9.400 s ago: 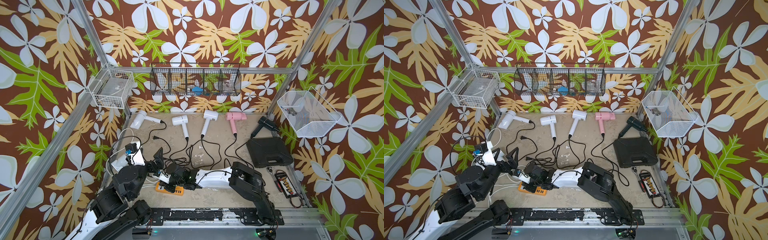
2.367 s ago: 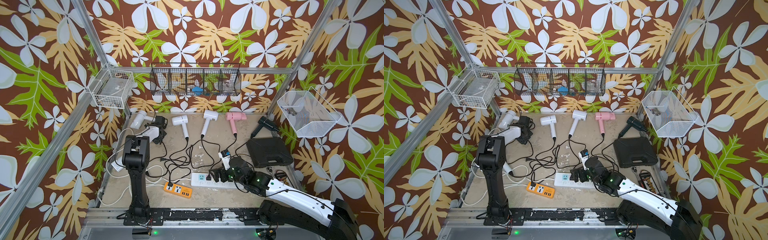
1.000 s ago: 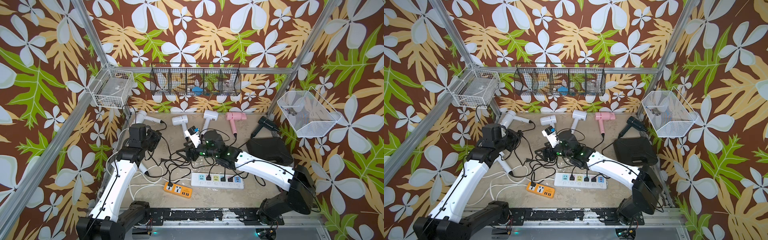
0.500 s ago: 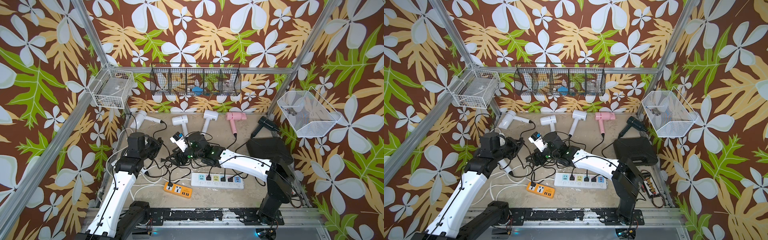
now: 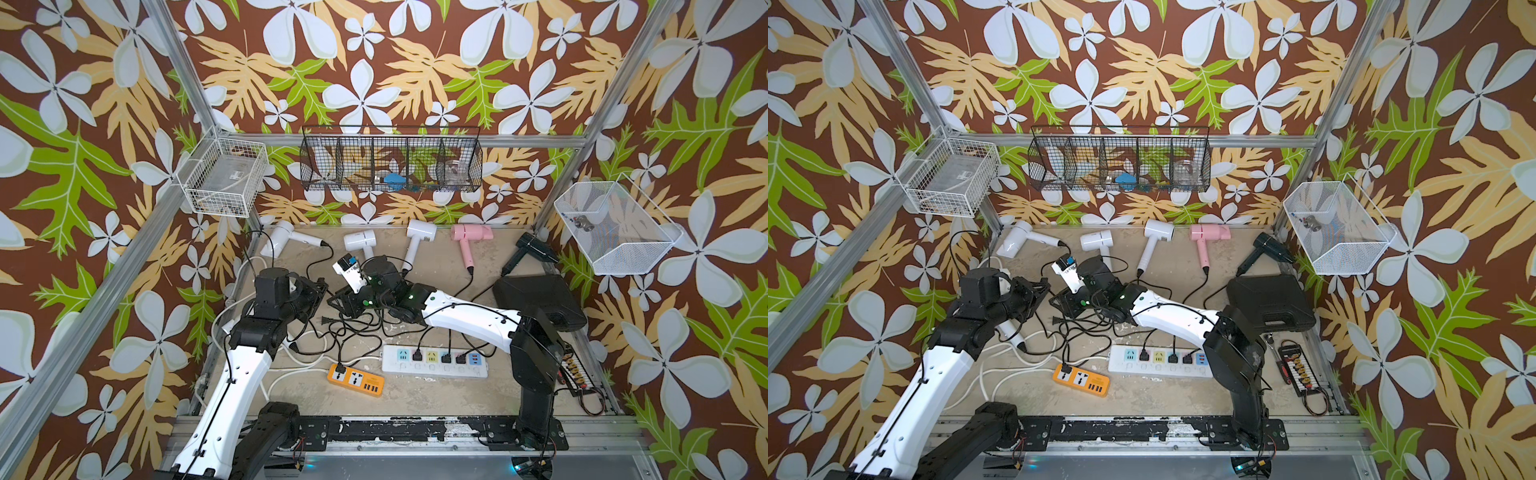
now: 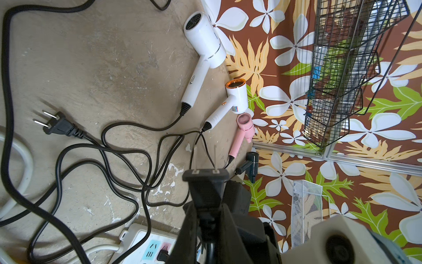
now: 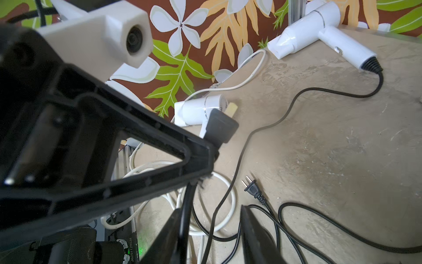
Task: Charge the blow dryers
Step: Pick up the plug from the center of the board.
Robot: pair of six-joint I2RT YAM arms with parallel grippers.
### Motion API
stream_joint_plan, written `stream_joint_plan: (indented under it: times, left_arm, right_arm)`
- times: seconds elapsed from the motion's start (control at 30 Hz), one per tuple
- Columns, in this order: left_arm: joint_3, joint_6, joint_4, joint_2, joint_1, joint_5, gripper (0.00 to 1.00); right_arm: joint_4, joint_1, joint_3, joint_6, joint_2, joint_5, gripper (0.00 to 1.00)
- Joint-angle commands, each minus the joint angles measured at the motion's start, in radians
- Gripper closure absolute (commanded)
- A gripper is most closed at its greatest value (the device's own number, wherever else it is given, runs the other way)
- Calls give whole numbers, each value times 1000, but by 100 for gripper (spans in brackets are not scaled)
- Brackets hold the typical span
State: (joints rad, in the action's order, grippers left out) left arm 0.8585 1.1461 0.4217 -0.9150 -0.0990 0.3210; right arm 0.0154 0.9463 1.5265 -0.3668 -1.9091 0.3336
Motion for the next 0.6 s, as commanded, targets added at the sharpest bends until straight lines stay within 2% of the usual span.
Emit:
stream_joint_plan:
  times: [0.0, 0.1, 0.27, 0.3, 0.47, 0.57]
  left_arm:
    - [-6, 3, -16, 6, -1, 7, 100]
    - [-18, 1, -15, 9, -1, 4, 100]
    - [-67, 13, -41, 28, -1, 13, 100]
    - [-78, 16, -52, 33, 0, 14, 100]
    - [-93, -6, -45, 23, -1, 24, 100]
    - [-105, -20, -46, 16, -1, 23, 92]
  right_arm:
    - [36, -9, -3, -12, 6, 12, 56]
    - [60, -9, -4, -13, -1, 69, 59]
    - [55, -9, 11, -20, -37, 125, 96]
    - [55, -9, 6, -20, -37, 124, 100]
    - [68, -12, -27, -11, -11, 115, 100]
    - [50, -18, -19, 1, -4, 125, 100]
